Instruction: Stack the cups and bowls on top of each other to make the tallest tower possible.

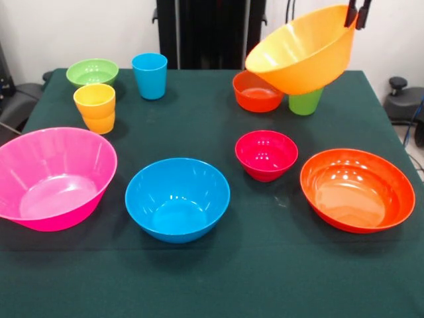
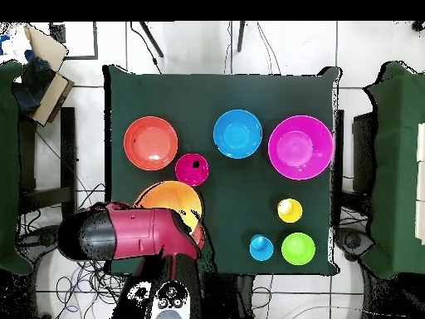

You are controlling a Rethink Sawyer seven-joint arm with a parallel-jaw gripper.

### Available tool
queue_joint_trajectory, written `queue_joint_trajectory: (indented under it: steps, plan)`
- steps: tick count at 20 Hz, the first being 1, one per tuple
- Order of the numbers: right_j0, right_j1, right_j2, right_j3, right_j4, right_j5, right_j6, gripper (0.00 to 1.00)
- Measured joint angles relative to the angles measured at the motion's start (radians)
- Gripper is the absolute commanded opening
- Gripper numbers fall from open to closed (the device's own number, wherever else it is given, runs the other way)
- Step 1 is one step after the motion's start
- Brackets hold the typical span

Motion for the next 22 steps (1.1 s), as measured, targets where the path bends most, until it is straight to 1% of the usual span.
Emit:
queue_joint_trajectory:
  steps: [9, 14, 16, 22]
  plan:
    - [0.002, 0.0, -0.032, 0.0, 0.0, 0.0, 0.019, 0.0]
    - [-0.007, 0.0, -0.035, 0.0, 0.0, 0.0, 0.019, 0.0]
    - [-0.02, 0.0, -0.035, 0.0, 0.0, 0.0, 0.019, 0.0]
    - [-0.099, -0.01, -0.03, 0.014, 0.0, 0.0, 0.019, 0.0]
